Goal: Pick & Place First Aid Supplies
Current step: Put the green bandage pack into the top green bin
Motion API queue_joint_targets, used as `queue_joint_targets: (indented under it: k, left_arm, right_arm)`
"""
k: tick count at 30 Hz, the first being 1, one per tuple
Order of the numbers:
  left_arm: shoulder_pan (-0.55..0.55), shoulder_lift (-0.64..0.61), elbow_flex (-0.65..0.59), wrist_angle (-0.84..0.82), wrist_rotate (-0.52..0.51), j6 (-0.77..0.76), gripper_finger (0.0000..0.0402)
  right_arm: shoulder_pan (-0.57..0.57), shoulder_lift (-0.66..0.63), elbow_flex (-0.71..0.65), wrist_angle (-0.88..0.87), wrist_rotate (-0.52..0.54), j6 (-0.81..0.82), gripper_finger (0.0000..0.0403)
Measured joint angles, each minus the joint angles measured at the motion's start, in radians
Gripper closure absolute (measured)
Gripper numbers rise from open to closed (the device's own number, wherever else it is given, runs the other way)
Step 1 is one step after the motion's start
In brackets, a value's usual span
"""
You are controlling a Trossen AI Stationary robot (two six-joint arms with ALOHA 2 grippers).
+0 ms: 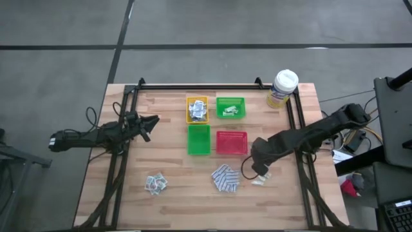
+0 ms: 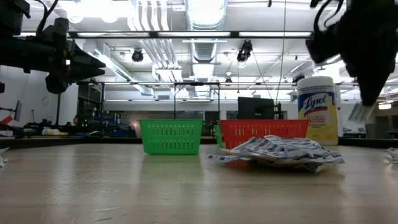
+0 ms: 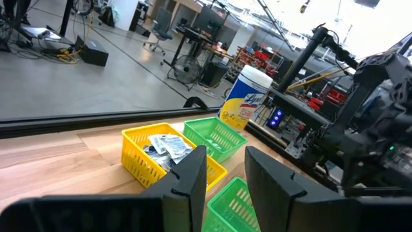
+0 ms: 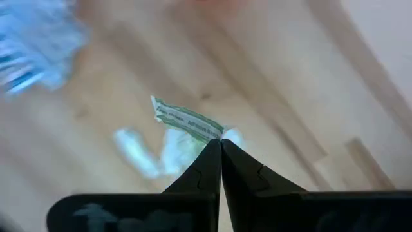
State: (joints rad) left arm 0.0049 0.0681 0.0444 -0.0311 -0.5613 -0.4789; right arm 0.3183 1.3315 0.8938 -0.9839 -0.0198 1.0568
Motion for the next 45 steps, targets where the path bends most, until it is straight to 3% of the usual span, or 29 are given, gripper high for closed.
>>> queue_joint_targets:
  k: [4, 7, 12, 17, 23, 31, 37, 45]
  left_arm:
    - [0.0, 0.0, 0.0, 0.0, 0.0, 0.0, 0.0293]
    - [0.0, 0.0, 0.0, 0.0, 0.0, 0.0, 0.0293]
    - [0.0, 0.0, 0.0, 0.0, 0.0, 0.0, 0.0293]
    - [0.0, 0.0, 0.0, 0.0, 0.0, 0.0, 0.0293]
    - [0.0, 0.0, 0.0, 0.0, 0.0, 0.0, 0.0293]
    - [0.0, 0.0, 0.0, 0.0, 0.0, 0.0, 0.0293]
    - [0.0, 0.0, 0.0, 0.0, 0.0, 0.0, 0.0293]
    - [0.0, 0.0, 0.0, 0.001, 0.0, 0.0, 0.0293]
  right_arm:
    - [0.0, -0.092, 0.001, 0.095, -0.03, -0.099, 0.0394]
    - [-0.002, -0.152, 0.0, 0.217, 0.007, -0.154, 0.0394]
    - [-0.01, -0.216, -0.001, 0.353, 0.235, -0.162, 0.0394]
    - [-0.053, -0.23, 0.0, 0.374, 0.457, -0.108, 0.0394]
    - [-0.151, -0.188, 0.002, 0.426, 0.609, -0.052, 0.0394]
    - [-0.343, -0.08, 0.002, 0.569, 0.613, -0.039, 0.0394]
    - [-0.483, 0.026, 0.068, 0.56, 0.489, -0.068, 0.0394]
    - [-0.642, 0.233, 0.315, 0.271, 0.343, -0.081, 0.0394]
